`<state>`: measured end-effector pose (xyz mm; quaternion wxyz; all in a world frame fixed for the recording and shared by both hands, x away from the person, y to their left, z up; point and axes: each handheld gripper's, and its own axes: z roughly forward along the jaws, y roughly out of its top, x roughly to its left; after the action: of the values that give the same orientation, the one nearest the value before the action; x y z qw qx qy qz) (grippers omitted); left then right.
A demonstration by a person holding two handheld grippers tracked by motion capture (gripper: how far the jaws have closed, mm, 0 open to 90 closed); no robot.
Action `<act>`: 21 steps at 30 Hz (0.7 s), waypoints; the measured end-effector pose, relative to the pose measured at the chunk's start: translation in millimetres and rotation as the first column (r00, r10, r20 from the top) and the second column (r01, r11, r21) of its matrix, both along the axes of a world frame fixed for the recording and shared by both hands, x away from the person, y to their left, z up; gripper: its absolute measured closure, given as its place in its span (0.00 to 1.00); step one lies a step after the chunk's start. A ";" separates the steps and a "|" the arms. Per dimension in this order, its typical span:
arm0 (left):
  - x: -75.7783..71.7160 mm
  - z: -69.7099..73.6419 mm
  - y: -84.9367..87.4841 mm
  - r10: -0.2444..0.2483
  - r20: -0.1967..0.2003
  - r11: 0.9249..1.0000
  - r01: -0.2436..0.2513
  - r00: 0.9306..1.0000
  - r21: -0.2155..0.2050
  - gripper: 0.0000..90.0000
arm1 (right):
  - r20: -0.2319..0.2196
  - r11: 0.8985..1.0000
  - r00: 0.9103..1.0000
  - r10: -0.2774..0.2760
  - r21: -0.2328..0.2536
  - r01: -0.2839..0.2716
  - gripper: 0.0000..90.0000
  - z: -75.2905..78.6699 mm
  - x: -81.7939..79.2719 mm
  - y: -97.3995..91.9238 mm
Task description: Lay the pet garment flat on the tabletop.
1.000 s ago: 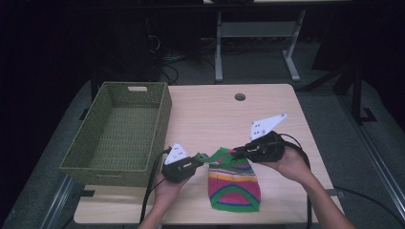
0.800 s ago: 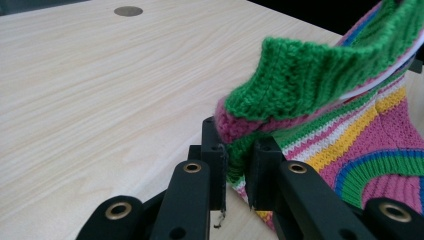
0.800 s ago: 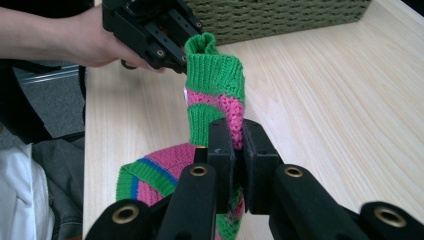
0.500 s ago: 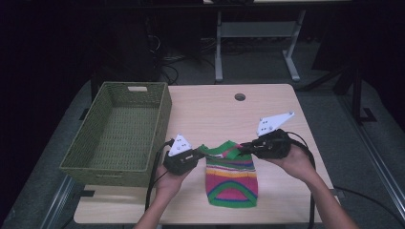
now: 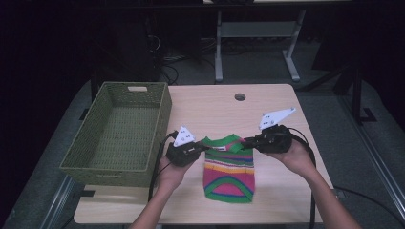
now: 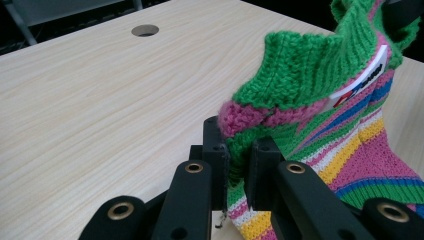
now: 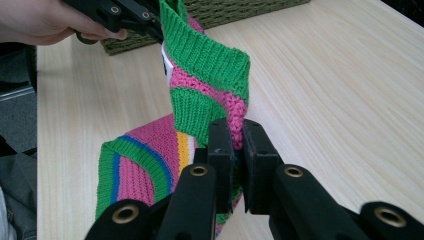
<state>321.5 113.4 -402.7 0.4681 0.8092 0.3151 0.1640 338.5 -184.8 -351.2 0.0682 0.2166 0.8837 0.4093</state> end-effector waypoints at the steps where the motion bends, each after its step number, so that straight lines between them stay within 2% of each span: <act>1: 1.3 0.1 -1.1 0.003 -0.002 1.000 -0.003 1.000 -0.003 0.91 | 0.003 1.000 1.000 -0.001 -0.003 0.001 0.93 -0.4 1.1 -0.3; 13: 17.1 1.2 -6.4 0.010 -0.006 1.000 -0.010 1.000 0.017 0.91 | -0.004 0.999 0.999 -0.041 -0.003 0.041 0.93 -2.9 14.8 -4.0; 18: 24.1 -2.5 -7.3 0.022 -0.020 0.999 -0.021 1.000 0.033 0.91 | -0.013 0.998 0.998 -0.056 -0.014 0.056 0.93 -6.3 24.1 -3.3; 19: 25.4 -3.5 -8.2 0.029 -0.025 0.999 -0.028 0.999 0.026 0.91 | -0.015 0.998 0.998 -0.060 -0.013 0.059 0.93 -7.4 25.7 -3.0; 21: 28.8 -4.4 -8.6 0.025 -0.026 0.998 -0.024 0.999 0.050 0.91 | -0.017 0.998 0.998 -0.067 -0.014 0.067 0.93 -9.5 28.8 -3.0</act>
<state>350.3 104.8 -407.2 0.4417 0.8186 0.3272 0.1668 367.3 -187.8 -360.7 0.0755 0.2492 0.8792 0.3991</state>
